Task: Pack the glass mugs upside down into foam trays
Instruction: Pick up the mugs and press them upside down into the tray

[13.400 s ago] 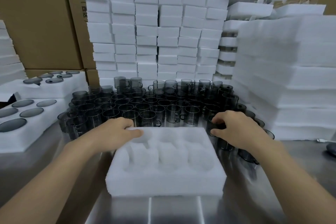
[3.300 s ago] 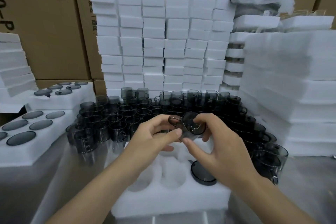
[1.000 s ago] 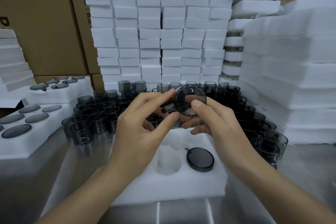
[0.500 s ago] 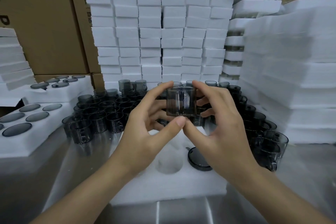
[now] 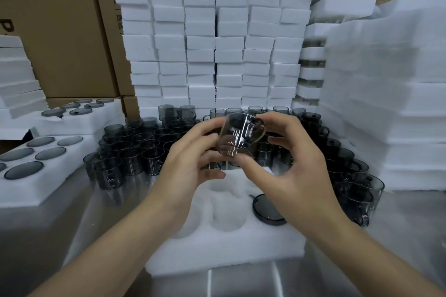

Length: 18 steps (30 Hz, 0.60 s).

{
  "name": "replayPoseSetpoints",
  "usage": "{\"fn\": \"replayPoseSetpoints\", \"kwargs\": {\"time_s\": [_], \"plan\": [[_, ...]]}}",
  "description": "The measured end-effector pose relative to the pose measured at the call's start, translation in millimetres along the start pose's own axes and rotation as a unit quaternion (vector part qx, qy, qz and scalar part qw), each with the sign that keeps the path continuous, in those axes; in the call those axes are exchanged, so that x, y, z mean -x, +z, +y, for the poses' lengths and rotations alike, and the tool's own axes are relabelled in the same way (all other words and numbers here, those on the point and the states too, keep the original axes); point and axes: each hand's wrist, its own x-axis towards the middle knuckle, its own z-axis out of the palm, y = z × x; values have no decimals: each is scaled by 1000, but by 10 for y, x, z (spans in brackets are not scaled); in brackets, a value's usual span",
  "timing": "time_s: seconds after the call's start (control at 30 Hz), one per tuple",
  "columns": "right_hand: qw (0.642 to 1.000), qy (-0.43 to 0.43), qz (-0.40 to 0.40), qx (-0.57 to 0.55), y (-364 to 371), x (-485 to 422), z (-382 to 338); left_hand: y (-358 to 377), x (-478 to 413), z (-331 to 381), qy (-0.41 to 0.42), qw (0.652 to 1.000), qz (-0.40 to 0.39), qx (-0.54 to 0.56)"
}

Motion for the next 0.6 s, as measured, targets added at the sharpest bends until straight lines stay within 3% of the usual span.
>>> {"fn": "replayPoseSetpoints", "kwargs": {"time_s": [0.13,0.3,0.4,0.6], "plan": [[998,-38,-15,56,-8,-4,16,14,19,-30,-21,1000,-6,-11],[994,-58,-54,77,-5,-4,42,28,45,-54,-39,995,-92,27],[995,-46,-52,74,-4,-15,63,62,46,-63,-25,997,-75,21],[998,1,-66,24,-31,-29,66,-13,-5,1,-90,984,-86,127]]}}
